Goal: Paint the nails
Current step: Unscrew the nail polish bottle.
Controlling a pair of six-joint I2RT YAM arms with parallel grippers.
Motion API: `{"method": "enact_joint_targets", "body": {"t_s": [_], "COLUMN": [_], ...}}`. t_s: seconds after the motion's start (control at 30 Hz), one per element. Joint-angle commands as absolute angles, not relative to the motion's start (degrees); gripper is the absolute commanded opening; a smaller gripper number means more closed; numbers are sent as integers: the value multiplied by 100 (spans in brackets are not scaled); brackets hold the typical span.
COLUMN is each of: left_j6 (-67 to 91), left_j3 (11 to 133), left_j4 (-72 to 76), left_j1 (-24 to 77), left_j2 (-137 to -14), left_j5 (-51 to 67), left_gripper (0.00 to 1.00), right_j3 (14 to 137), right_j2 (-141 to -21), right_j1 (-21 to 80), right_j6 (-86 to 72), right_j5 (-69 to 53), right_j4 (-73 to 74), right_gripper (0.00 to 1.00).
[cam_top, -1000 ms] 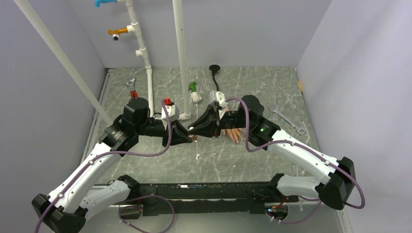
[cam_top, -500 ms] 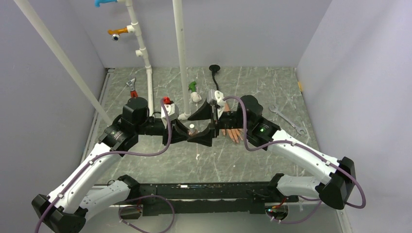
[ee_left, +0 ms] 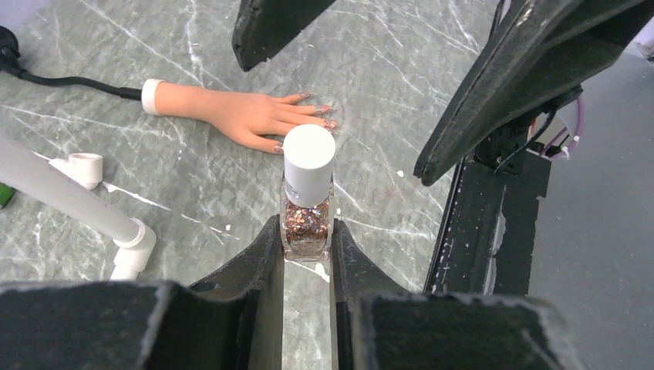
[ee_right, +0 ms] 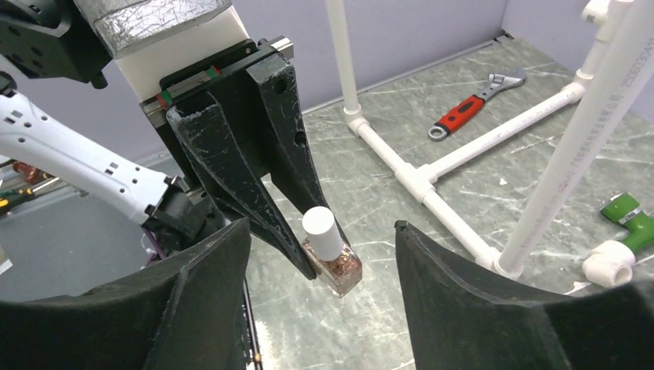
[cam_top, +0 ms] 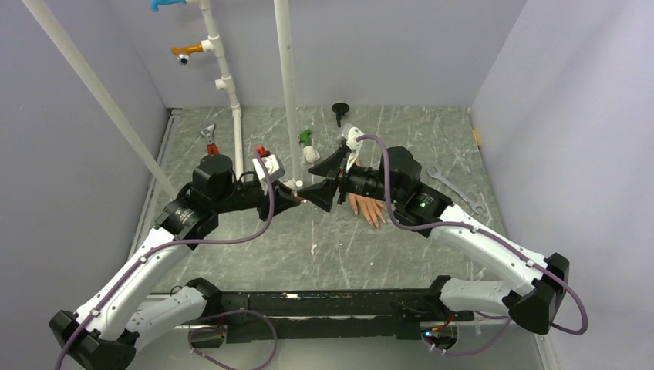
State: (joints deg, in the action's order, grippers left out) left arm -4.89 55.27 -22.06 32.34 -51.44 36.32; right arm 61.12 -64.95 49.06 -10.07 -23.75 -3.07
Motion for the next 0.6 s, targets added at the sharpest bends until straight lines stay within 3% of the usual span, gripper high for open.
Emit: {"method": "enact_joint_targets", "body": {"t_s": [0.0, 0.3, 0.57], "left_j6": [-409, -397, -357], "left_j3": [5733, 5768, 5770], "left_j4": [-1964, -2018, -2021], "left_j1": [3260, 3267, 3268], "left_j2": [-5021, -5060, -5064], "left_j5": [3392, 3322, 3213], "left_gripper": [0, 0, 0], "right_j3": [6542, 6767, 6846], "right_j2": [-6646, -6955, -7075], "right_j1": [5060, 5205, 5336], "right_j6": [-981, -921, -760], "right_j5": [-2029, -1687, -1251], "right_j4": [-181, -245, -120], "right_gripper": [67, 64, 53]}}
